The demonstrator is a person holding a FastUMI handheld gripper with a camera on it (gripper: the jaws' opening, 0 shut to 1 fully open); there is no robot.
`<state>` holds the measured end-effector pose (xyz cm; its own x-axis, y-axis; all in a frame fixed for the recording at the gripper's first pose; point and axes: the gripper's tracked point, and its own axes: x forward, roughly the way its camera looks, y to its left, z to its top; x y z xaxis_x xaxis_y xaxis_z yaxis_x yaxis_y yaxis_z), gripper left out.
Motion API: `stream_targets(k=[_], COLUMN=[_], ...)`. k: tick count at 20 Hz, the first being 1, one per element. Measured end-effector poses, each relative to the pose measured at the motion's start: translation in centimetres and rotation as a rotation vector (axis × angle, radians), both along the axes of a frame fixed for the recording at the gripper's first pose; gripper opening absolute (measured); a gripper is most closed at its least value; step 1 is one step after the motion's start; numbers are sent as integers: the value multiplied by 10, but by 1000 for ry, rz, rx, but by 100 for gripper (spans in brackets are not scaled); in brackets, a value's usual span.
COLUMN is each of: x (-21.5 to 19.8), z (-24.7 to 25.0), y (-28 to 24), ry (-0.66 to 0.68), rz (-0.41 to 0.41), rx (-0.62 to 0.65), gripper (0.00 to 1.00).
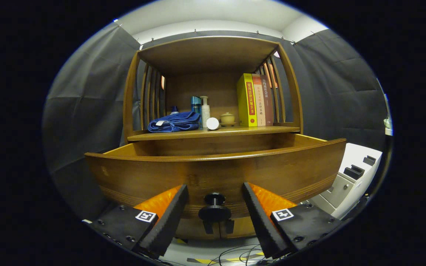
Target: Pull open the drawer, take out the items inside it, and place them on the countertop above the cabinet.
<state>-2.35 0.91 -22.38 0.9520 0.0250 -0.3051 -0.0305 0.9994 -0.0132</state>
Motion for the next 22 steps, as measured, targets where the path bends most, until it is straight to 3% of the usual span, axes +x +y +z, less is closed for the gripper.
stream_targets(k=[22], x=[113], z=[-14], y=[4], ry=[31], rz=[-6], rx=[3], gripper=[99])
